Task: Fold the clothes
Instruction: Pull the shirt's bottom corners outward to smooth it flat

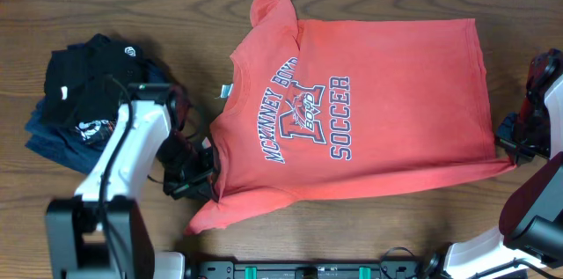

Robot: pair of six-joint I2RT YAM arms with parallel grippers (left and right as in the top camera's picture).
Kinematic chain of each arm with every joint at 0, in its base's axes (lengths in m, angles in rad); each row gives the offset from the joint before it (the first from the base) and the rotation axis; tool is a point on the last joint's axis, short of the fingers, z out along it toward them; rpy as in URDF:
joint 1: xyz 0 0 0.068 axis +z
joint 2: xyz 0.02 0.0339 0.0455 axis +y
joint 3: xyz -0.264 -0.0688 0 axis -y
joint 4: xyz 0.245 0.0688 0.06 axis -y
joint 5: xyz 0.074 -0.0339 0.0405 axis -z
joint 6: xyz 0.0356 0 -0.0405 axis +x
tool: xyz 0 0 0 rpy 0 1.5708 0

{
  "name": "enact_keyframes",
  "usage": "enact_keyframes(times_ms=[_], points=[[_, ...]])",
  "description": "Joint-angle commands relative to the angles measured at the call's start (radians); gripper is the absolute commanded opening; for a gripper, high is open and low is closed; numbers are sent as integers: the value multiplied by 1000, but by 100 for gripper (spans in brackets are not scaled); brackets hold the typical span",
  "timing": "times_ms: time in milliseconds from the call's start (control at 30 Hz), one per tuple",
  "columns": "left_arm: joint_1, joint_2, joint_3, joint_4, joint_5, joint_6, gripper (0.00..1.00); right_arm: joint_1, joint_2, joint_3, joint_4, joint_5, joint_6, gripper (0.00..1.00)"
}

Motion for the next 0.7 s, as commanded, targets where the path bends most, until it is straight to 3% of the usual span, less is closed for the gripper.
enact_keyframes(times_ms=[0, 200, 500, 667], points=[[-1, -95, -19, -4, -3, 16, 6, -6, -5, -5, -12, 32, 41, 1], [-1, -199, -19, 170, 0, -77, 6, -3, -5, -5, 32, -2, 45, 1], [2, -185, -19, 477, 55, -200, 6, -4, -5, -5, 213, -78, 3, 1], [2, -172, -19, 600, 155, -247, 6, -4, -5, -5, 304, -127, -23, 1]])
